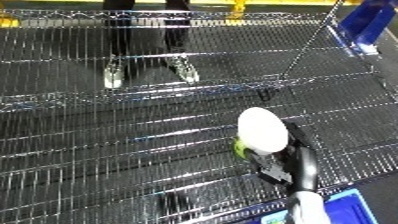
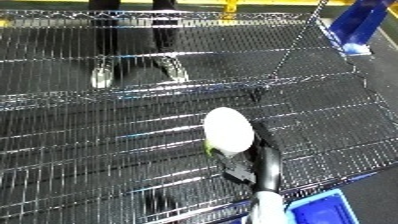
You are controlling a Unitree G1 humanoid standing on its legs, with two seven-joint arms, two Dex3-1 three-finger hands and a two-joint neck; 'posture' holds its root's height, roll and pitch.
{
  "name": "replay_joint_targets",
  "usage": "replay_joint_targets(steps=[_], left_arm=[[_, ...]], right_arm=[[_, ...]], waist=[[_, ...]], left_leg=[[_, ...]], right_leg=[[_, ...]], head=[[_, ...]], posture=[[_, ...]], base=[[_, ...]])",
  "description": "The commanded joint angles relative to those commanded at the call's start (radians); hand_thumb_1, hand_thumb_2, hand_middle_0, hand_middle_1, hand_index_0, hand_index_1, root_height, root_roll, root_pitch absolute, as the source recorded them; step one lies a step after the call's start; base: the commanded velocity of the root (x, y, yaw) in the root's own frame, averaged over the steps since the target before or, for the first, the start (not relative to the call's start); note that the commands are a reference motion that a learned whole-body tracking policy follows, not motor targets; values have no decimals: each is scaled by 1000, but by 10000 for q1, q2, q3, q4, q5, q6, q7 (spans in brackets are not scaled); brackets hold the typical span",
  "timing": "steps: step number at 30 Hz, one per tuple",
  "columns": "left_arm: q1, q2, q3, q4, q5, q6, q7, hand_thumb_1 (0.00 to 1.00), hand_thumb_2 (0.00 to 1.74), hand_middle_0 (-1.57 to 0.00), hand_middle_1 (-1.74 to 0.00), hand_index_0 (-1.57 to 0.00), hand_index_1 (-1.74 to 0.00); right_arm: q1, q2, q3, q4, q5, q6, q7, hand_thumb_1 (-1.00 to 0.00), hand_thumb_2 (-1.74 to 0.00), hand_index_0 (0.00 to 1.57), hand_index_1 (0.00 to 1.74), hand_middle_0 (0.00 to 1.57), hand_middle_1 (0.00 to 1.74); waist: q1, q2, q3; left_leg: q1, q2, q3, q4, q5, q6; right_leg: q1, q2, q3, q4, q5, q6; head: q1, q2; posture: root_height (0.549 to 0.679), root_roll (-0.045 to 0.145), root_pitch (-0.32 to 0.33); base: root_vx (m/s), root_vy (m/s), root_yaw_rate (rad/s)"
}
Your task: Pick up the object and place it into the box
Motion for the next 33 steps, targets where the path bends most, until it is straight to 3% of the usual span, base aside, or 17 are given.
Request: replay_joint_targets(steps=[6,16,26,33], left_arm=[[169,-234,34,81,182,-65,56,1000,1740,-1570,-1740,-1570,-1740],[588,-678,257,405,534,-298,-83,1000,1740,-1570,-1740,-1570,-1740],[713,-1074,455,781,875,-254,-208,1000,1740,-1570,-1740,-1570,-1740],[846,-1240,688,995,951,-109,-238,1000,1740,-1570,-1740,-1570,-1740]], right_arm=[[737,208,-315,-1049,-178,-104,14,-700,-1218,1099,1218,1099,1218],[3168,953,-1234,-4270,-927,-14,63,-700,-1218,1099,1218,1099,1218],[4880,1677,-1797,-6015,-1318,-175,220,-700,-1218,1099,1218,1099,1218],[6259,2112,-2268,-6635,-1362,-357,288,-700,-1218,1099,1218,1099,1218]], waist=[[-176,-173,0],[-728,-601,0],[-1294,-946,0],[-1734,-1142,0]], left_leg=[[563,84,-28,-554,198,-62],[1584,250,60,-1010,230,-126],[2916,495,131,-1398,143,-226],[4178,699,262,-1820,52,-299]], right_leg=[[548,85,-16,-470,105,18],[1591,189,33,-1103,206,55],[2865,253,238,-1754,302,117],[4078,223,438,-2464,422,200]], head=[[-341,-521],[-917,-579],[-1054,-1785],[-473,-3200]], posture=[[626,30,258],[634,35,207],[642,39,136],[651,47,76]], base=[[-79,15,-47],[-58,29,-73],[-35,38,-90],[18,58,-137]])
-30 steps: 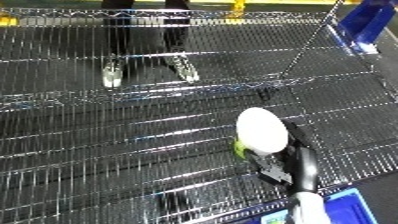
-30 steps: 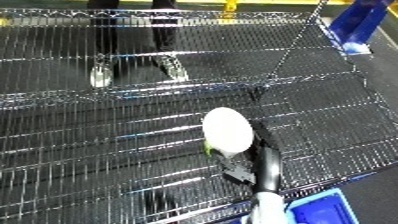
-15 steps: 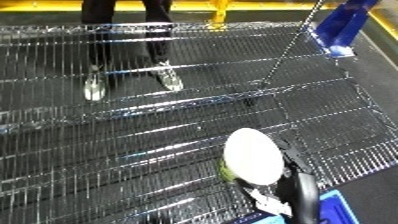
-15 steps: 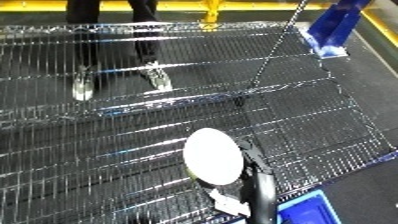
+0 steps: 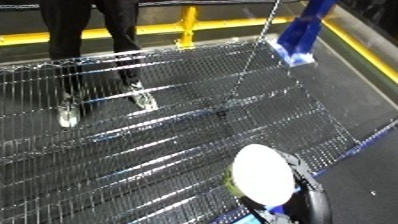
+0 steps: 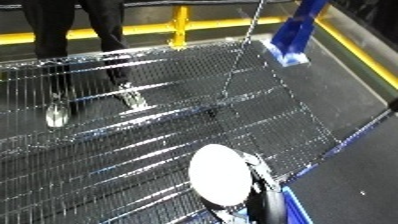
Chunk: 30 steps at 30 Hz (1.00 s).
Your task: Pick up the object and place it into the box
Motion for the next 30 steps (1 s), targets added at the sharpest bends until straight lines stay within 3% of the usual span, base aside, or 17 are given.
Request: replay_joint_targets(steps=[5,10,18,26,30], left_arm=[[188,-155,50,117,-16,-79,-52,1000,1740,-1570,-1740,-1570,-1740],[359,-349,-51,328,-175,-365,-81,1000,1740,-1570,-1740,-1570,-1740],[529,-652,-137,654,-401,-799,-144,1000,1740,-1570,-1740,-1570,-1740],[446,-745,-165,980,-403,-929,-313,1000,1740,-1570,-1740,-1570,-1740],[354,-745,-202,996,-367,-874,-267,1000,1740,-1570,-1740,-1570,-1740]], right_arm=[[773,42,-357,-47,102,-81,41,-700,-1218,1099,1218,1099,1218],[1363,-60,-682,51,413,-118,175,-700,-1218,1099,1218,1099,1218],[2371,-71,-1138,361,1064,-203,265,-700,-1218,1099,1218,1099,1218],[3029,-68,-1643,1519,2179,-483,291,-700,-1218,1099,1218,1099,1218],[3093,-106,-1765,2105,2714,-674,342,-500,-870,785,870,785,870]], waist=[[-296,31,-80],[-640,259,-209],[-1191,621,-296],[-1548,698,-345],[-1623,743,-366]], left_leg=[[691,147,194,-333,-4,-71],[1159,175,386,-702,42,-133],[1644,174,742,-1271,187,-193],[1882,215,952,-1374,126,-224],[1921,187,986,-1327,73,-212]], right_leg=[[627,-119,163,-493,112,35],[931,-180,358,-857,176,57],[1075,-200,603,-1171,207,116],[1184,-214,705,-1392,291,183],[1214,-209,721,-1406,299,174]], head=[[526,-1093],[1061,-1836],[1672,-2243],[2186,-2097],[2436,-2047]], posture=[[657,55,49],[661,63,40],[663,73,42],[665,76,40],[666,78,38]], base=[[23,93,-172],[19,130,-186],[-6,114,-166],[-16,34,-72],[-5,12,-33]])
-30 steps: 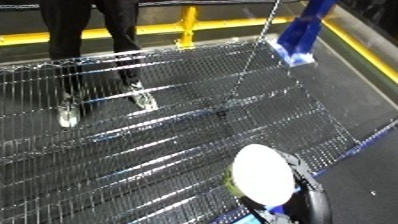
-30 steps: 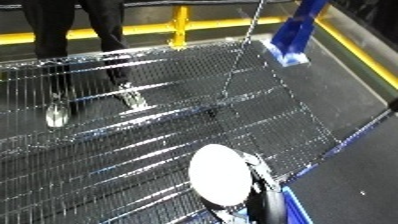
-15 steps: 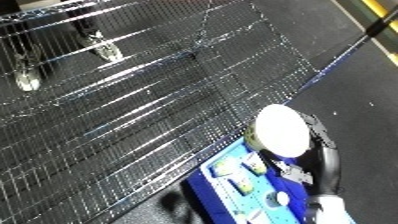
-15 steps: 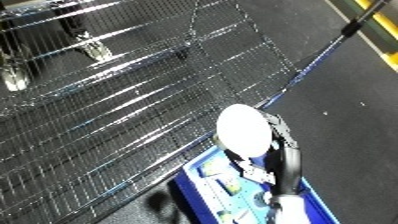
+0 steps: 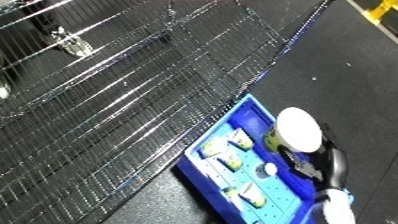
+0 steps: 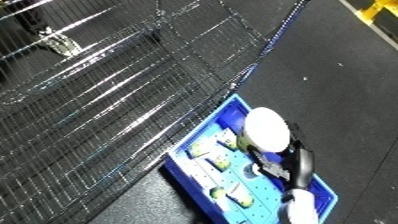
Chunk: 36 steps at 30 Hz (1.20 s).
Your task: Pick up the object and place it into the box
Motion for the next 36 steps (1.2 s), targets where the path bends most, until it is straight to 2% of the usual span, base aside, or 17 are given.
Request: replay_joint_targets(steps=[4,10,19,26,36], left_arm=[[-19,42,-15,-89,1,73,91,1000,1740,-1570,-1740,-1570,-1740],[19,8,14,-181,-39,95,127,1000,1740,-1570,-1740,-1570,-1740],[28,-39,-13,-164,-129,45,174,1000,1740,-1570,-1740,-1570,-1740],[77,-81,29,-179,-177,3,212,1000,1740,-1570,-1740,-1570,-1740],[237,-73,70,-364,-158,65,316,1000,1740,-1570,-1740,-1570,-1740]], right_arm=[[59,12,-109,246,257,-260,137,-300,-522,471,522,471,522],[116,87,-140,210,211,-407,182,0,0,0,0,0,0],[125,60,-161,103,249,-297,205,0,0,0,0,0,0],[222,213,-110,-49,441,-289,652,0,0,0,0,0,0],[140,423,539,-1220,-775,-146,1124,0,0,0,0,0,0]], waist=[[-38,87,-3],[-105,243,17],[-167,341,94],[-124,284,146],[272,-49,91]], left_leg=[[24,-54,2,43,-28,4],[69,-152,7,-16,7,16],[-21,-208,-1,33,61,2],[-67,-166,-34,5,140,-14],[-134,-98,-345,-118,329,-35]], right_leg=[[2,-12,6,25,2,-9],[-51,-15,53,55,-22,-36],[-210,2,69,190,-52,-83],[-238,63,27,266,-89,-135],[-83,167,-160,265,-165,-219]], head=[[140,35],[179,162],[103,121],[-235,134],[-1504,61]], posture=[[666,79,35],[665,84,37],[664,89,40],[664,88,40],[663,82,33]], base=[[6,11,-11],[4,26,-14],[4,9,-5],[4,-8,29],[4,-44,105]])
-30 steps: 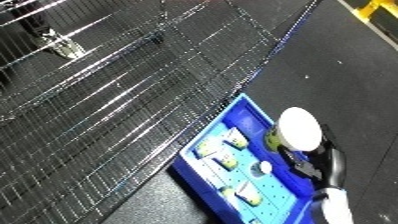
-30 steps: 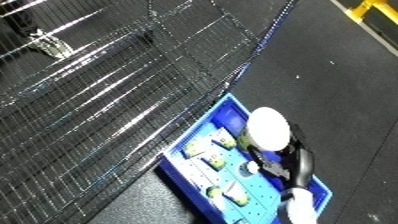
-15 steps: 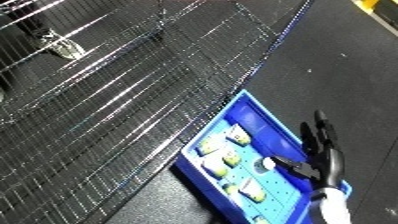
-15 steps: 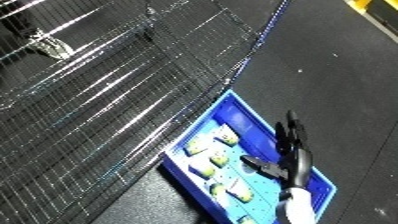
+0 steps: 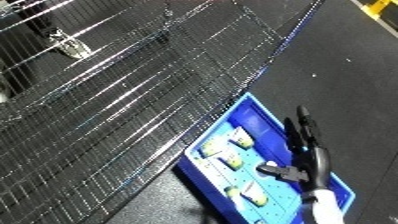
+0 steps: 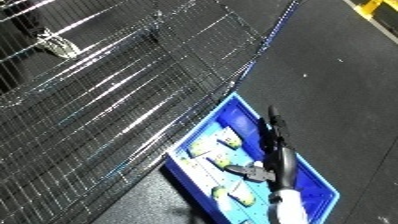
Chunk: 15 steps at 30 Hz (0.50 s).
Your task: Pick up the object and place it into the box
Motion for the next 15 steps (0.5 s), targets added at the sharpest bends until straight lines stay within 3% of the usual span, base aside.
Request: replay_joint_targets(steps=[7,15], left_arm=[[82,50,85,-112,148,227,33,1000,1740,-1570,-1740,-1570,-1740],[119,184,331,-50,368,676,-181,1000,1740,-1570,-1740,-1570,-1740]], right_arm=[[-418,159,636,-1096,-674,397,435,0,0,0,0,0,0],[-940,327,1178,-1483,-1174,803,808,0,0,0,0,0,0]], waist=[[476,-337,-30],[1036,-690,-89]], left_leg=[[-102,63,-232,193,-40,-9],[-229,124,-517,480,-84,7]], right_leg=[[201,-17,-205,-62,2,-50],[441,20,-468,159,-124,-129]], head=[[-1071,-115],[-1724,-217]], posture=[[664,77,21],[661,65,-1]], base=[[11,-74,133],[38,-84,171]])
